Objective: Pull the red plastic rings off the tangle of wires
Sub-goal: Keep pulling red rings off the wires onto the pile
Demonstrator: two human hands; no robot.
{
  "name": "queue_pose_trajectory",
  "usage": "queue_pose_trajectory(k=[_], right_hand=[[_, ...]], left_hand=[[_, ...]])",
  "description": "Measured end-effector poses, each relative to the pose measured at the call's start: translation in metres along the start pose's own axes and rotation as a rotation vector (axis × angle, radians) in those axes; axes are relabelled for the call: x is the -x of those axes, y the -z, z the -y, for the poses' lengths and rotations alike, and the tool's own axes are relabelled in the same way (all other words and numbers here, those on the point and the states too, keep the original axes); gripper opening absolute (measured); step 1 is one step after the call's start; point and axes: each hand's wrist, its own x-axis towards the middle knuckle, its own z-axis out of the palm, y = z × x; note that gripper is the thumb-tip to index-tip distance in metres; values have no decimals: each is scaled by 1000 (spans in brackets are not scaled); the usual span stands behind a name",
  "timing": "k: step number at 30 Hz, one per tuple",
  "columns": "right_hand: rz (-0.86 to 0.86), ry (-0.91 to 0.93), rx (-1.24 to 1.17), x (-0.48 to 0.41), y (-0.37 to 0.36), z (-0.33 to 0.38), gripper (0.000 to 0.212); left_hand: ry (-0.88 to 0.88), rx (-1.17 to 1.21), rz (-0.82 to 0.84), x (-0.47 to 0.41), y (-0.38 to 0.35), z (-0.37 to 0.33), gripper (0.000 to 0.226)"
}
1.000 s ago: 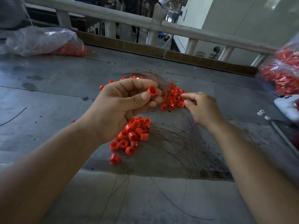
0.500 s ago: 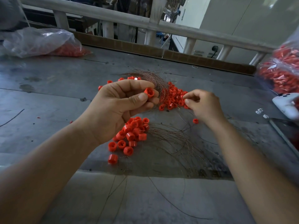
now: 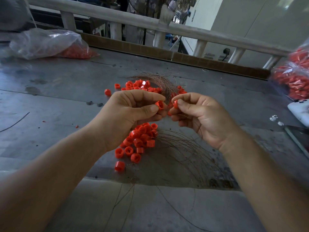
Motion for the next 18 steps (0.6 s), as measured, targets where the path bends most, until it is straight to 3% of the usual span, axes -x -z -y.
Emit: queue_pose_trajectory(k=[6, 11, 14, 18], right_hand=[[-42, 80, 181, -1, 2, -1, 17], [-51, 132, 113, 0, 5, 2, 19], [-2, 149, 59, 2, 4, 2, 9], [-10, 228, 213, 4, 0, -1, 12]], left_hand=[[7, -32, 13, 1, 0, 0, 23], [1, -32, 8, 2, -1, -2, 23], [-2, -65, -4, 1, -1, -1, 24], [-1, -54, -13, 0, -1, 1, 24]])
